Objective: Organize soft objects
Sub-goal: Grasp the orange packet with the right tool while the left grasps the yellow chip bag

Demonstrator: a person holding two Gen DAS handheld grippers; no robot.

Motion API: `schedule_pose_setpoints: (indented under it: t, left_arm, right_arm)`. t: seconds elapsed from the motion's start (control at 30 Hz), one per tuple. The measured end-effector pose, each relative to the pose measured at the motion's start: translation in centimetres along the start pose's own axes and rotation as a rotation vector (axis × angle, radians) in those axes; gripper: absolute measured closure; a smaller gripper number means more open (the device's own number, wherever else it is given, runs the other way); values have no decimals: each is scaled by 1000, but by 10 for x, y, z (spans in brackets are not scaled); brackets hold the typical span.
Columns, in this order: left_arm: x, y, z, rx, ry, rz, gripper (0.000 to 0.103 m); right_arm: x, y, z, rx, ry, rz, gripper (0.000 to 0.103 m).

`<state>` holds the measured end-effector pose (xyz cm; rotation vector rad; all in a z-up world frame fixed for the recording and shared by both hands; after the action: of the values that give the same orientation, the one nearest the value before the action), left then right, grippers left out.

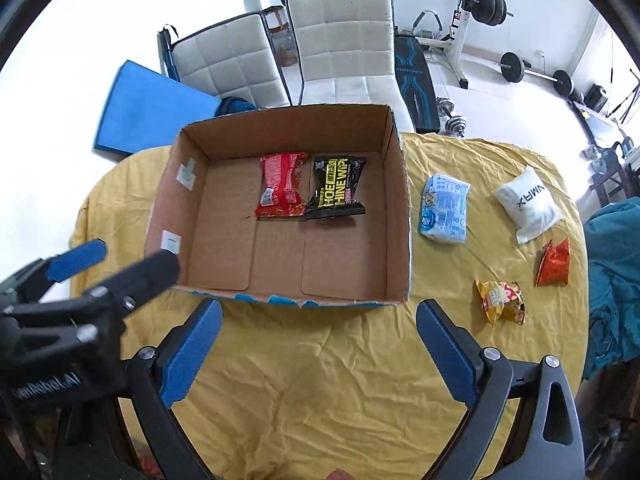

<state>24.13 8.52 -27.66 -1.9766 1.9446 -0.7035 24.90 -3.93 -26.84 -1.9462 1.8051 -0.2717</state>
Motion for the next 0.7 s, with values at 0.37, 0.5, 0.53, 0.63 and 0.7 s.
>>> schedule_pose_setpoints:
  t: [0.37,0.5,0.53,0.63,0.7]
  left_arm:
    - [126,4,5,1,71,92,3]
    - [189,11,44,-74,86,130,3]
    - [200,14,53,-90,82,133,3]
    - [240,28,97,-169,82,138,3]
    - [261,38,128,-233,80,138,3]
  right_arm:
    - [158,25,-37,-33,95,133,4]
    - [251,34,-28,-79,187,202,4]
    - [272,35,-22,-92,194,222,4]
    - [332,39,-1,-135,210,262,4]
    - [360,42,10,-160,216,282,4]
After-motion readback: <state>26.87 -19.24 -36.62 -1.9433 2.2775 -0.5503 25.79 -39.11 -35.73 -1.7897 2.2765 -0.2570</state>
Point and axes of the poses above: each gripper's, at about its wrist camera, not at the fingertips, and z roughly the way its jaws point, x to its right, y to its underside, the point moved 4 cm from there along z, roughly the way its jaws point, and after that the axes turned 10 degrees about x, right-handed, at the moved point
